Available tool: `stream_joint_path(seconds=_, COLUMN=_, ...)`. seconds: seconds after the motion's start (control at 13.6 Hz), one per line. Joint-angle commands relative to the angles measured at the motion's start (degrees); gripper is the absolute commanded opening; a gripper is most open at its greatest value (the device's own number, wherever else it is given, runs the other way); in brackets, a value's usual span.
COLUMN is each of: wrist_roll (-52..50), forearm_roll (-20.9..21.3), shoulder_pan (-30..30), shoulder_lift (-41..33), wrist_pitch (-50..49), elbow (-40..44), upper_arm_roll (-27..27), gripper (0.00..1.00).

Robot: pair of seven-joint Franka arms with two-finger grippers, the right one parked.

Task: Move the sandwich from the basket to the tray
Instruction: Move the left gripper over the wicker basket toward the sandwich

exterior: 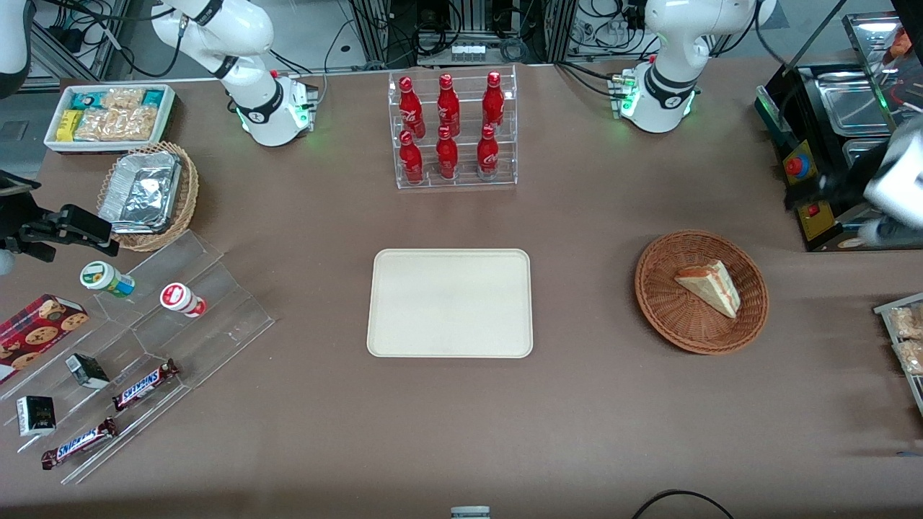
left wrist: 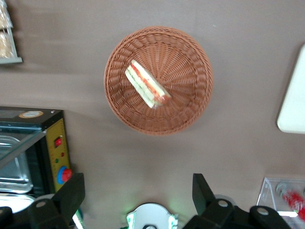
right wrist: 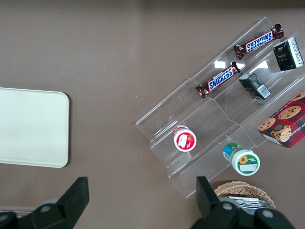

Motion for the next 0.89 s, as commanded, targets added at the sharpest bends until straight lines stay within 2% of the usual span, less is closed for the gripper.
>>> stream_joint_path(seconds=0.0, wrist_roll=-9.62, forearm_roll=0.24, shoulder_pan=1.26, shoulder_lift=0.15, wrist_pitch=7.74, elbow=-6.57, upper_arm_roll=-0.54, gripper=1.00)
stream_joint_path(seconds=0.3, wrist_roll=-27.02, forearm_roll=-1.43, shoulder_pan=3.90, shoulder_lift=1.63, wrist_pitch=26.02, elbow=-18.35, upper_arm_roll=-0.54, gripper=1.00)
stream_joint_path(seconds=0.44, wrist_roll=-35.90, forearm_roll=-1.43, shoulder_pan=3.81, shoulder_lift=4.09, wrist_pitch=29.30, elbow=-19.25, upper_arm_roll=-0.54, gripper=1.00)
stream_joint_path(seconds=0.81, wrist_roll=-47.52, forearm_roll=-1.34, shoulder_pan=2.50, shoulder_lift=3.66, wrist_pitch=44.76, elbow=-32.15, upper_arm_roll=-0.71, gripper=1.00)
